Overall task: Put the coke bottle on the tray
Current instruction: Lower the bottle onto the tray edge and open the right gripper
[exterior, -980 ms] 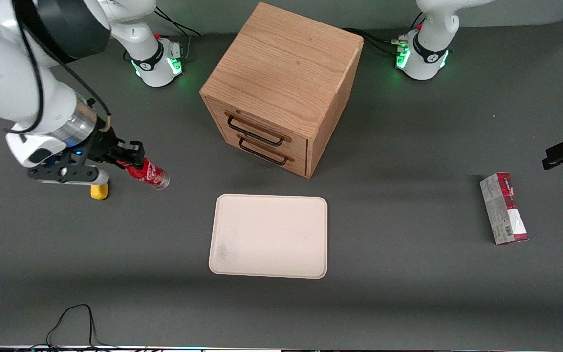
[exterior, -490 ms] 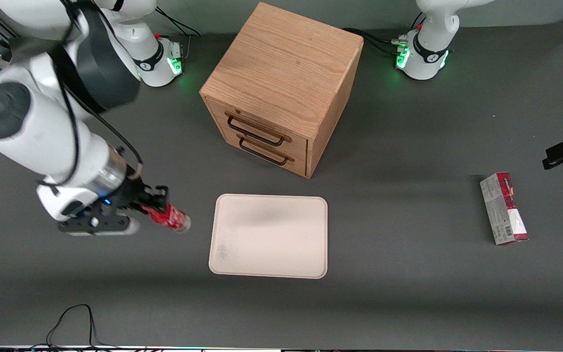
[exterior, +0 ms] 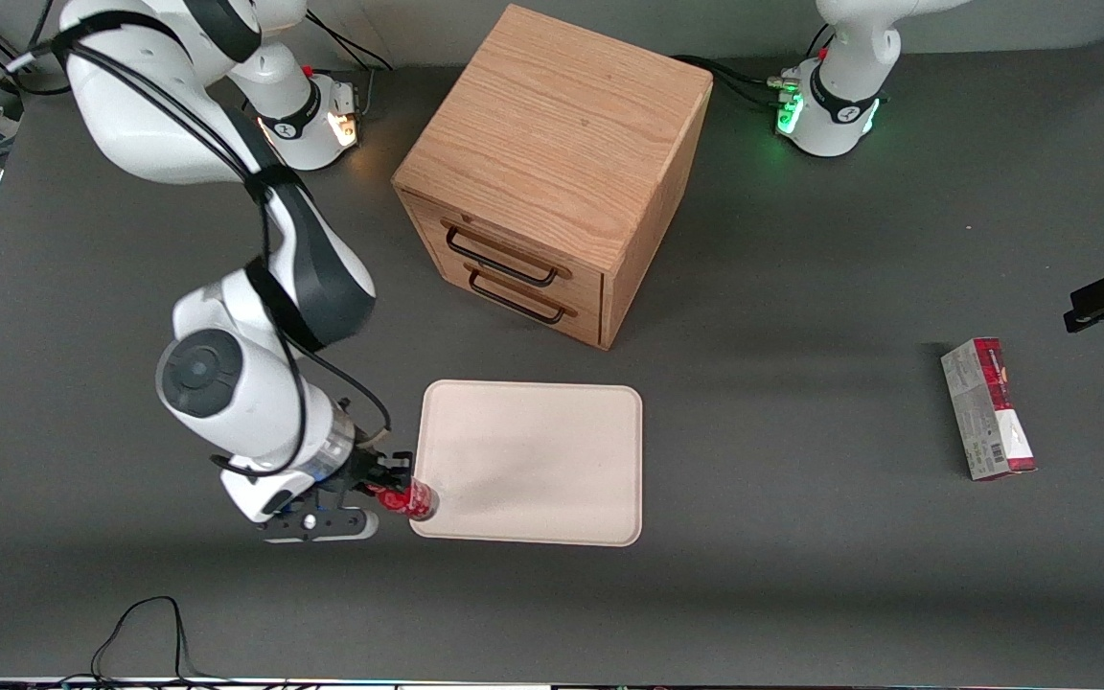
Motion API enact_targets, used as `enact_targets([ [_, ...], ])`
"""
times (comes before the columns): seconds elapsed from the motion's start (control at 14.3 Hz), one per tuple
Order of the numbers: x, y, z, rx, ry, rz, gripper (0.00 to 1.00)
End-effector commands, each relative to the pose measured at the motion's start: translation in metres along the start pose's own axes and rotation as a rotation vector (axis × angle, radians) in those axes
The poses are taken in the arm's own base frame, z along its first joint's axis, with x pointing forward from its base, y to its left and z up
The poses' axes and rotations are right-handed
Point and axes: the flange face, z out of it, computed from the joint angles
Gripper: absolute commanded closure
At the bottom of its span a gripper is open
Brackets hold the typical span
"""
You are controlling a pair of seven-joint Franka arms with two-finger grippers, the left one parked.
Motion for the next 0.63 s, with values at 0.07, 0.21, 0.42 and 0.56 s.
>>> enact_targets([
  [0.07, -0.005, -0.013, 0.040, -0.003, 0.012, -0.039, 1.00],
  [0.21, -0.011, -0.016, 0.063, -0.039, -0.002, -0.068, 1.00],
  [0.42, -0.013, -0.016, 0.076, -0.053, 0.000, -0.080, 1.00],
  [0.56, -0.017, -0.022, 0.083, -0.057, -0.006, -0.072, 0.04],
])
